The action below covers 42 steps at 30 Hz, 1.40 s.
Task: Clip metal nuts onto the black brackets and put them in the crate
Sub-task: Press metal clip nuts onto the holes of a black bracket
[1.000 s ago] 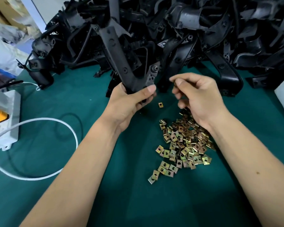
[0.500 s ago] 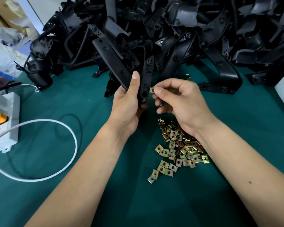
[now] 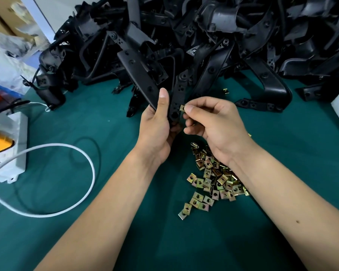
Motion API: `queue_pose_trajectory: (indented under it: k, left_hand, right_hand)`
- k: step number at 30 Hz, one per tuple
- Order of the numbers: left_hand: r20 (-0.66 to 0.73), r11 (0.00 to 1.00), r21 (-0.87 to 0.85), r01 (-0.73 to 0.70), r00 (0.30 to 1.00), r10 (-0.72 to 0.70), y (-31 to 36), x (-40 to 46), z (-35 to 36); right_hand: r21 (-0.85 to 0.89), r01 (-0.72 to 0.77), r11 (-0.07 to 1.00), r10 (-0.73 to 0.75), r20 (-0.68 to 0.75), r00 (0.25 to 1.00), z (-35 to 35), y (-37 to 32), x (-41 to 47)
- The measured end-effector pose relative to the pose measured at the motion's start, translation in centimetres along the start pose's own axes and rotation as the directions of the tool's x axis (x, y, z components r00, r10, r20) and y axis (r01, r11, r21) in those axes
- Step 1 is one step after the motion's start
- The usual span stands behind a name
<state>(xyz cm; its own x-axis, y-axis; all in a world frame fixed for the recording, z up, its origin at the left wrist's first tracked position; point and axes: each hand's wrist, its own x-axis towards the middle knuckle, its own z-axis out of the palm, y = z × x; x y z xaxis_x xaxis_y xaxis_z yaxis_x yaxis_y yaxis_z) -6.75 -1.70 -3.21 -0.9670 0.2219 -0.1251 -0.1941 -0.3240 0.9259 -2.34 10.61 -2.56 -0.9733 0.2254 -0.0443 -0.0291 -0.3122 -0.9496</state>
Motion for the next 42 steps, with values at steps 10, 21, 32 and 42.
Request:
queue_pose_trajectory:
  k: [10,21,32,42]
  left_hand:
    - [-0.024,1.0,-0.004,0.008,1.0,-0.008,0.0,0.0,0.0]
    - [-0.029,0.998,0.055,-0.035,0.999,0.036,-0.1,0.1,0.2]
    - [-0.025,0.966,0.202,-0.163,0.985,0.171,-0.7,0.0,0.7]
    - [-0.012,0.993,-0.064,-0.096,0.995,0.095,0.8,0.4,-0.3]
  right_hand:
    - [-0.017,-0.004,1.0,0.004,-0.006,1.0,-0.2,0.0,0.1]
    - [0.024,0.041,0.999,-0.041,0.006,0.999,-0.1,0.2,-0.2]
    - [-0.094,0.139,0.986,-0.135,0.046,0.99,-1.1,-0.1,0.3]
    - [-0.807,0.244,0.537,-0.361,0.042,0.932,-3.7,-0.3,2.4]
